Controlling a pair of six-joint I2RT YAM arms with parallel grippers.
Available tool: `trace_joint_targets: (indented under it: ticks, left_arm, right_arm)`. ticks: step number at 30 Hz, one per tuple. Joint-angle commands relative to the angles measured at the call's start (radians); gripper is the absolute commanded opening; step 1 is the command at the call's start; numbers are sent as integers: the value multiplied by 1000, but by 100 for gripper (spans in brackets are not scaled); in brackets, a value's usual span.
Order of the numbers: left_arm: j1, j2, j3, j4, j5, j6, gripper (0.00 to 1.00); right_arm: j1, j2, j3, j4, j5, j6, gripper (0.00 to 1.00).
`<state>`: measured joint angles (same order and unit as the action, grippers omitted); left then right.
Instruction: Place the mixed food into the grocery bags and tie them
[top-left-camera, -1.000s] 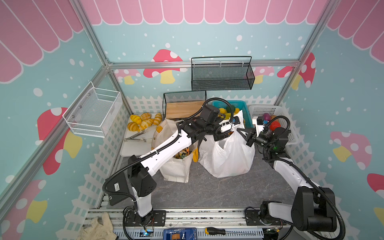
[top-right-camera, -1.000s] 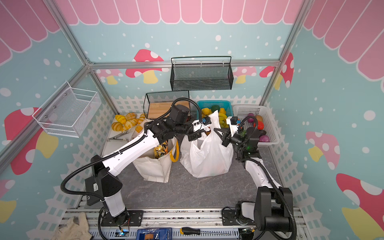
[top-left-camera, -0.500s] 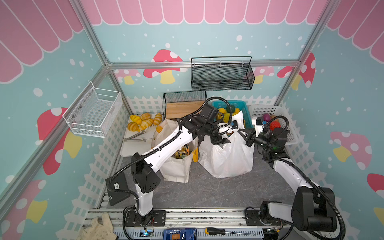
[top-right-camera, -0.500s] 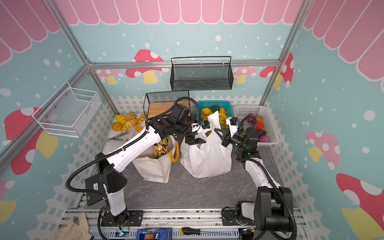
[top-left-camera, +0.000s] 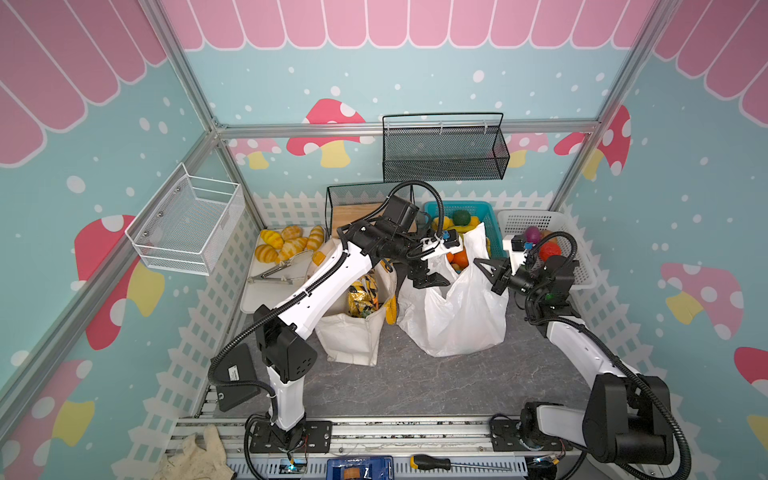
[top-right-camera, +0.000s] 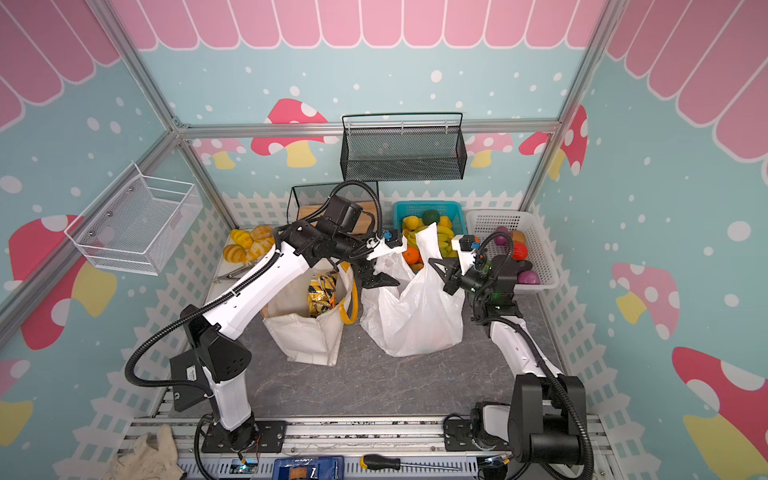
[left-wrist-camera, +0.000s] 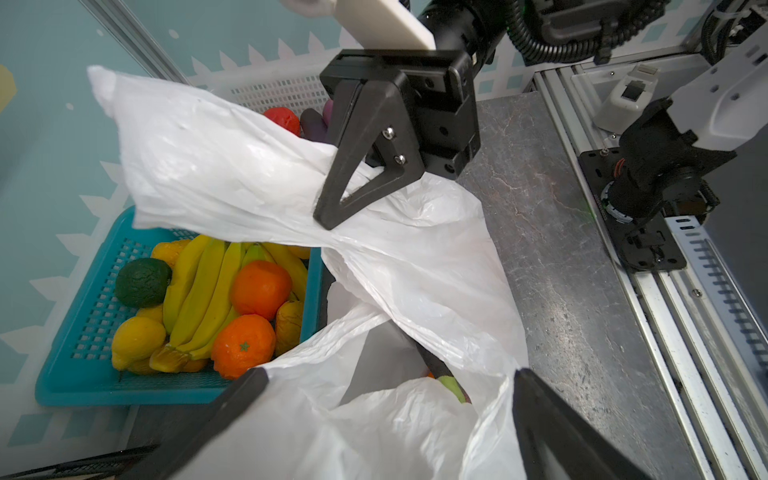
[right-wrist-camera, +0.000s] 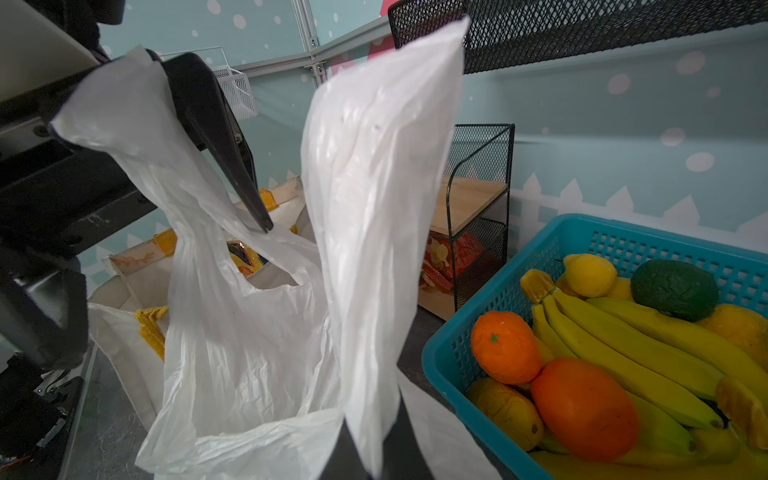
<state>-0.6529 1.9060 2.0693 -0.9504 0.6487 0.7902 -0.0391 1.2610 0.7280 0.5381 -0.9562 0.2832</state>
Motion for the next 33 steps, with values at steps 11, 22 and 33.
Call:
trace_joint_targets:
  ticks: [11,22,33]
  left_arm:
    - [103,-35,0,-37,111,98,95]
    - [156,-35,-71,-39,262,247,96]
    - [165,53,-58,72,403,285,88]
  right_arm:
    - [4,-38,-8,-17,-1,-32,0]
    - [4,-25,0,-21,-4,-36,0]
    - [5,-27,-7,-18,-6,-33,0]
